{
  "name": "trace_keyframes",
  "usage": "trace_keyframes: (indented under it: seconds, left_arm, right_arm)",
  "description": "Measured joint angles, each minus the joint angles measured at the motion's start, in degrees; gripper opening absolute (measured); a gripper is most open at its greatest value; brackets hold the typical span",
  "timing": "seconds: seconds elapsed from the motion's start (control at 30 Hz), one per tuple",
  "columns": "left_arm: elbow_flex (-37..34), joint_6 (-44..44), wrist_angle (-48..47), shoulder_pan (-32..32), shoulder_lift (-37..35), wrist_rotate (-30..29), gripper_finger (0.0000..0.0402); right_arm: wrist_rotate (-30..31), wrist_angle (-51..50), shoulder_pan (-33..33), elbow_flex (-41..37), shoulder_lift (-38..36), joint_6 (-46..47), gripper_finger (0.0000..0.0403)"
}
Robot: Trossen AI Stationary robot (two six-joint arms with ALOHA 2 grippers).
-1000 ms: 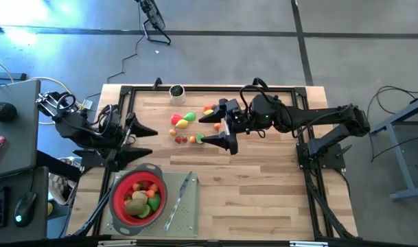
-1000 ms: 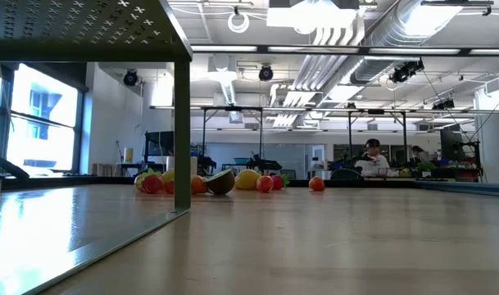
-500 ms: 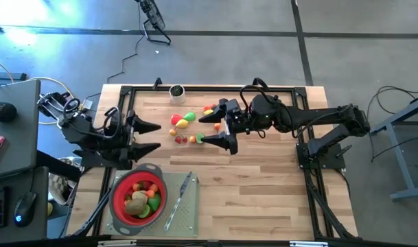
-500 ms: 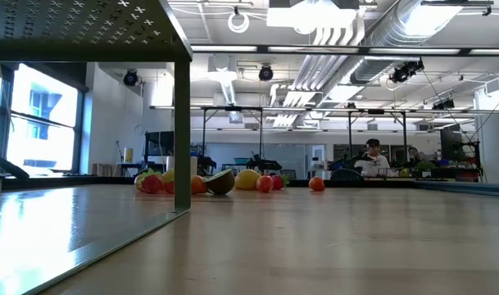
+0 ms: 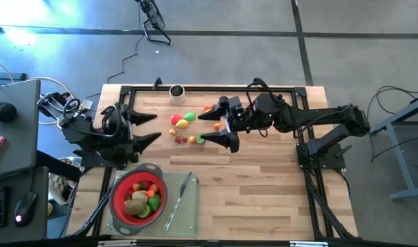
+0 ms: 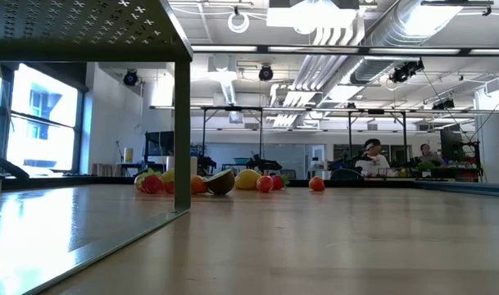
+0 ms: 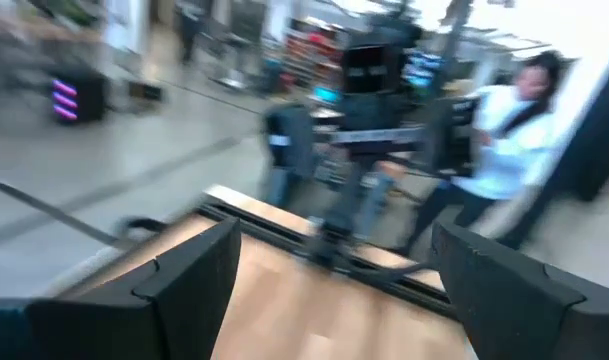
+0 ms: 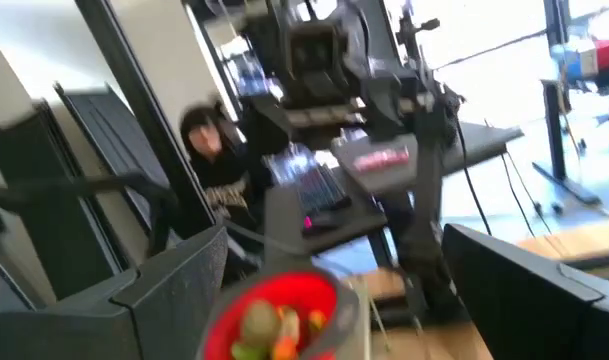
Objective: Pick & Place Fruit
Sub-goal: Put the pear into the red strainer bowl on the shelf
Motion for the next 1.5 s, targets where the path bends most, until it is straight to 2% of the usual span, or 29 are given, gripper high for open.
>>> trace_keyframes:
  seconds: [0.1,0.2,0.3,0.43,0.6,0.7,0.77,0.9,1.0,1.13,1.27,1.37,1.5]
  left_arm:
    - [0.0,5.6,0.0,0.0,-0.9,-7.6,0.0321]
    - [0.0,8.8,0.0,0.0,-2.5,-13.2,0.0321]
    - [0.0,10.2,-1.0,0.0,-4.6,-13.7,0.0321]
    - [0.0,9.6,-5.7,0.0,-8.3,-13.9,0.0321]
    - [0.0,7.1,-10.9,0.0,-11.8,-15.8,0.0321]
    - [0.0,7.2,-12.4,0.0,-12.3,-15.8,0.0321]
    - [0.0,7.2,-12.9,0.0,-12.3,-16.0,0.0321]
    - [0.0,7.2,-14.4,0.0,-12.3,-17.0,0.0321]
    - [0.0,7.2,-16.0,0.0,-12.3,-17.0,0.0321]
    - [0.0,7.4,-16.7,0.0,-12.6,-17.0,0.0321]
    - [0.0,7.2,-17.1,0.0,-14.3,-15.3,0.0321]
    - [0.0,7.2,-18.0,0.0,-15.5,-13.3,0.0321]
    - [0.0,7.2,-18.1,0.0,-15.6,-14.3,0.0321]
  right_arm:
    - [0.5,3.3,0.0,0.0,0.0,-0.5,0.0362]
    - [5.4,3.9,-0.1,0.0,0.0,-3.7,0.0362]
    - [9.2,4.8,-0.2,0.0,0.0,-8.4,0.0362]
    - [8.7,6.3,-0.2,0.0,0.0,-12.8,0.0362]
    - [8.7,7.0,-0.1,0.0,0.0,-13.1,0.0362]
    - [10.7,8.5,-0.1,0.0,0.0,-13.4,0.0362]
    - [16.2,8.1,-0.2,0.0,0.0,-15.3,0.0362]
    - [34.2,1.3,-2.0,0.0,0.0,-17.1,0.0362]
    - [41.6,-6.7,-4.6,0.0,0.0,-14.2,0.0362]
    - [40.9,-13.0,-8.0,0.0,0.0,-6.9,0.0362]
    - [36.6,-16.5,-11.8,0.0,0.0,-0.3,0.0362]
    - [35.2,-19.2,-14.6,0.0,0.0,3.0,0.0362]
    - [33.7,-24.3,-18.7,0.0,0.0,5.3,0.0362]
